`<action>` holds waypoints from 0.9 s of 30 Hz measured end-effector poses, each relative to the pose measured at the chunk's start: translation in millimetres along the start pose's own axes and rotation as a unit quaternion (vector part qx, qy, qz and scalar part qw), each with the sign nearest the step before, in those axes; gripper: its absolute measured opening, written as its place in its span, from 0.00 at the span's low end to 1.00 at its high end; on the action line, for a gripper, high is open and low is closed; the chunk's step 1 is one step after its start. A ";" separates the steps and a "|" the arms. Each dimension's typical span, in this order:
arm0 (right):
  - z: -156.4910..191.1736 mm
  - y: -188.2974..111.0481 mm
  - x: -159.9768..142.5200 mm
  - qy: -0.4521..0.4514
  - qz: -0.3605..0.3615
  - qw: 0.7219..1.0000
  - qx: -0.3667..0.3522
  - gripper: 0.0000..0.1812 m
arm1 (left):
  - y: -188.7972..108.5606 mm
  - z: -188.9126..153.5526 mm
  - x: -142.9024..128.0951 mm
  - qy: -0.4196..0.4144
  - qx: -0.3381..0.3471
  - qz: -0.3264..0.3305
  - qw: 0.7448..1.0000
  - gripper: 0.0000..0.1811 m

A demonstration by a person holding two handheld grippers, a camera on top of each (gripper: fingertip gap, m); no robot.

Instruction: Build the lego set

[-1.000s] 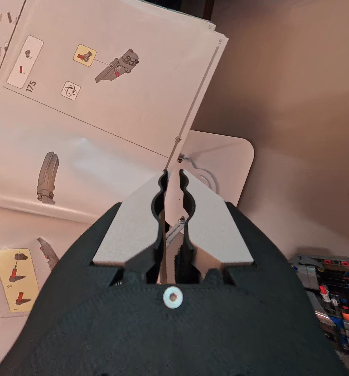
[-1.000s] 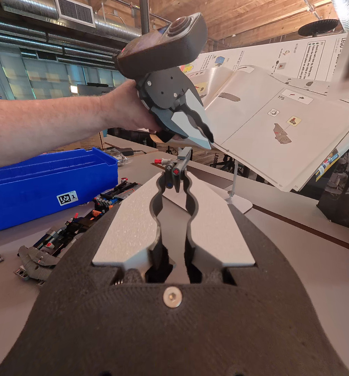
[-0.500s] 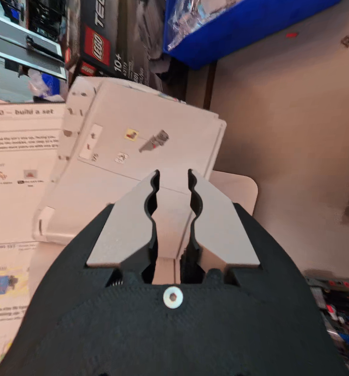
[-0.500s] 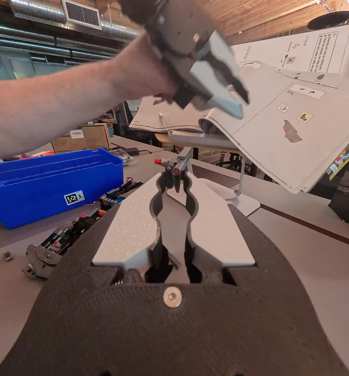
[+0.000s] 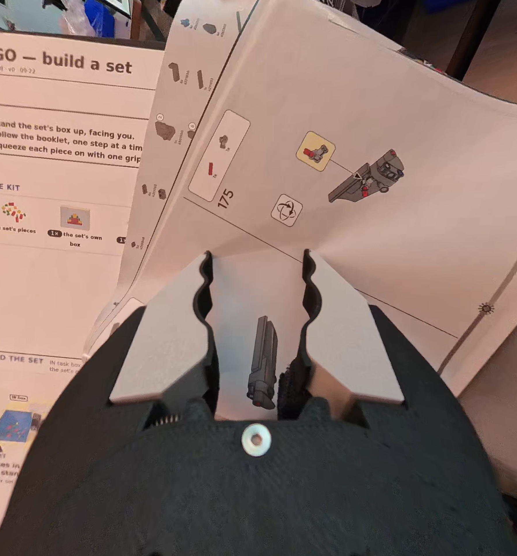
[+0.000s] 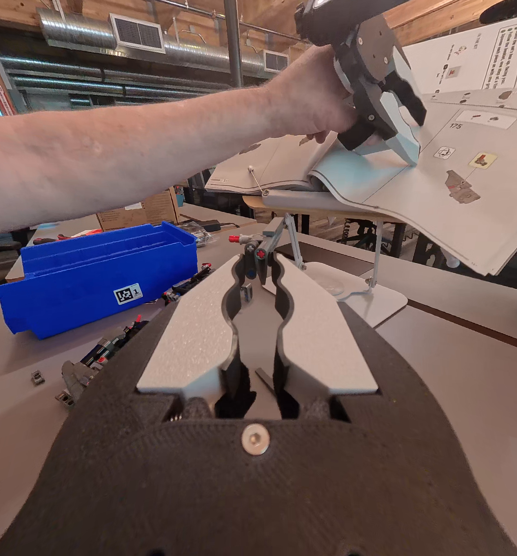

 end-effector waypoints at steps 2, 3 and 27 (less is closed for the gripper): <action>0.2 1.0 -1.9 0.005 0.003 1.000 0.003 0.08 | 1.1 0.4 -0.8 0.000 -0.001 -0.007 1.000 0.26; 0.3 1.4 -2.6 0.006 0.004 1.000 0.003 0.08 | 2.0 -0.1 -0.9 0.003 -0.002 -0.009 1.000 0.22; 69.5 -39.9 -113.2 -0.116 0.425 0.883 0.160 0.24 | -42.6 -62.2 -11.2 0.048 -0.030 -0.058 0.997 0.23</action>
Point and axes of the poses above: each gripper's, where its closed fingertips meet, y out along the fingers, x out of its top, z = x × y across the jaws, the point moved 5 cm from there along -y, back along the fingers, and after that the axes turned 8 degrees about -x, right-handed, at the moved point
